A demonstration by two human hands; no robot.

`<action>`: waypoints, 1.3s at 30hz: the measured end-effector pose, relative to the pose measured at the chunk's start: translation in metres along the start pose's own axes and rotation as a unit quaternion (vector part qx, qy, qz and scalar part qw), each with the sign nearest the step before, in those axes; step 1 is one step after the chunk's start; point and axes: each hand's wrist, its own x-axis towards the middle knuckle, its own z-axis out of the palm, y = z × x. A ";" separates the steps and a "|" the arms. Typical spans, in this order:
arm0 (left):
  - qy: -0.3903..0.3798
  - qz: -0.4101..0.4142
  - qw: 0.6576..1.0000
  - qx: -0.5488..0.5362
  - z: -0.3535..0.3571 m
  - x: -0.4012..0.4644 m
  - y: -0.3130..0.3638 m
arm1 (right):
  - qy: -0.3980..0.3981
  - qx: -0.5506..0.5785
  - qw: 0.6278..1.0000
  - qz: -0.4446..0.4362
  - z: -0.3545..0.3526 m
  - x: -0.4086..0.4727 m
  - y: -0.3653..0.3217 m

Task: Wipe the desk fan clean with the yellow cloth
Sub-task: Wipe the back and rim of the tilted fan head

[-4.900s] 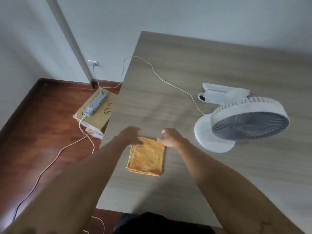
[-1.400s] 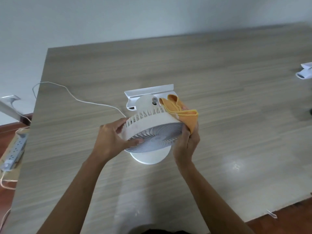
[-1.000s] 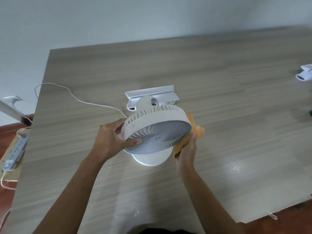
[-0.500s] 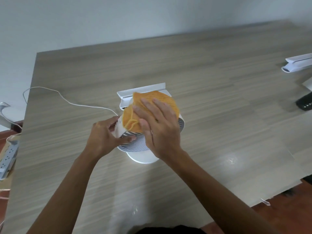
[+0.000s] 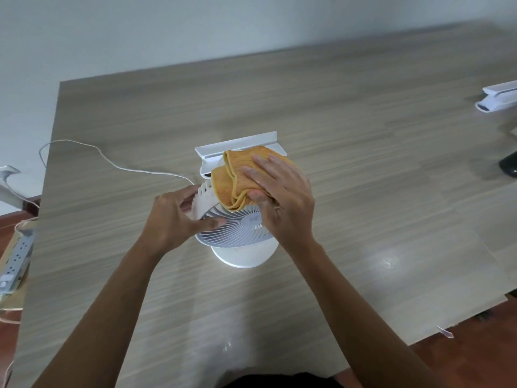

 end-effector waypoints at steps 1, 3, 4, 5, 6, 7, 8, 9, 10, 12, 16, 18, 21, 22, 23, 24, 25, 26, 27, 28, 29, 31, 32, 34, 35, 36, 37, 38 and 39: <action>0.000 -0.001 1.000 -0.002 -0.001 0.000 -0.001 | 0.006 0.013 1.000 0.024 -0.001 -0.002 0.001; 0.002 -0.007 1.000 -0.007 -0.004 -0.001 -0.003 | 0.015 0.065 0.992 0.103 -0.003 -0.010 0.006; 0.004 -0.012 1.000 -0.012 -0.004 -0.002 -0.004 | 0.022 0.103 0.983 0.150 -0.005 -0.016 0.009; 0.006 -0.015 1.000 -0.016 -0.005 -0.002 -0.004 | 0.032 0.139 0.971 0.190 -0.007 -0.022 0.012; 0.006 -0.014 1.000 -0.016 -0.004 -0.002 -0.004 | 0.040 0.167 0.960 0.222 -0.008 -0.027 0.015; 0.004 -0.010 1.000 -0.014 -0.004 -0.001 -0.003 | 0.045 0.187 0.949 0.250 -0.009 -0.032 0.018; 0.001 -0.006 1.000 -0.013 -0.003 0.000 -0.002 | 0.047 0.201 0.940 0.272 -0.009 -0.036 0.019; -0.001 -0.004 1.000 -0.013 -0.003 0.001 0.000 | 0.048 0.214 0.931 0.290 -0.009 -0.038 0.020; -0.002 -0.004 1.000 -0.013 -0.003 0.002 0.001 | 0.050 0.227 0.922 0.309 -0.009 -0.041 0.020; -0.003 -0.007 1.000 -0.009 -0.004 0.000 0.003 | 0.058 0.257 0.899 0.350 -0.009 -0.046 0.021; -0.002 -0.012 1.000 -0.012 -0.004 -0.001 0.005 | 0.031 0.269 0.864 0.425 -0.009 -0.059 0.024; -0.003 -0.015 1.000 -0.008 -0.003 -0.001 0.007 | 0.000 0.271 0.848 0.455 -0.013 -0.064 0.027; -0.006 -0.017 1.000 0.001 -0.005 -0.002 0.008 | -0.025 0.254 0.848 0.464 -0.022 -0.064 0.028; -0.006 -0.017 1.000 0.002 -0.005 -0.002 0.007 | -0.025 0.247 0.856 0.455 -0.025 -0.061 0.024; -0.005 -0.019 1.000 0.006 -0.005 -0.002 0.005 | -0.023 0.241 0.863 0.444 -0.026 -0.057 0.019; -0.004 -0.021 1.000 0.013 -0.005 -0.001 0.004 | -0.017 0.234 0.869 0.435 -0.026 -0.055 0.013; -0.004 -0.022 1.000 0.019 -0.005 -0.001 0.003 | -0.001 0.227 0.874 0.429 -0.025 -0.052 0.006; -0.004 -0.023 0.999 0.023 -0.005 -0.002 0.002 | 0.018 0.217 0.880 0.422 -0.023 -0.051 0.000; -0.004 -0.023 0.999 0.026 -0.005 -0.002 0.001 | 0.034 0.200 0.887 0.415 -0.021 -0.052 -0.003; -0.004 -0.023 0.999 0.027 -0.005 -0.003 0.001 | 0.039 0.184 0.895 0.404 -0.021 -0.052 -0.004; -0.002 -0.022 0.999 0.026 -0.005 -0.004 0.001 | 0.033 0.174 0.902 0.394 -0.023 -0.052 -0.003; 0.003 -0.021 1.000 0.024 -0.005 -0.004 0.002 | 0.012 0.191 0.899 0.394 -0.029 -0.050 0.004; 0.004 -0.019 1.000 0.022 -0.004 -0.004 0.004 | 0.001 0.214 0.889 0.405 -0.032 -0.049 0.008; 0.002 -0.014 1.000 0.017 -0.003 -0.004 0.006 | -0.013 0.257 0.865 0.430 -0.037 -0.048 0.014; 0.002 -0.013 1.000 0.017 -0.002 -0.004 0.006 | -0.017 0.279 0.853 0.442 -0.038 -0.047 0.015; 0.002 -0.013 1.000 0.016 -0.002 -0.004 0.006 | -0.021 0.305 0.839 0.451 -0.038 -0.046 0.017; 0.003 -0.014 1.000 0.014 -0.002 -0.004 0.006 | -0.027 0.330 0.826 0.457 -0.038 -0.046 0.018; 0.005 -0.016 1.000 0.012 -0.002 -0.005 0.005 | -0.034 0.347 0.817 0.459 -0.038 -0.047 0.019; 0.007 -0.017 1.000 0.012 -0.002 -0.005 0.005 | -0.040 0.356 0.813 0.460 -0.038 -0.048 0.021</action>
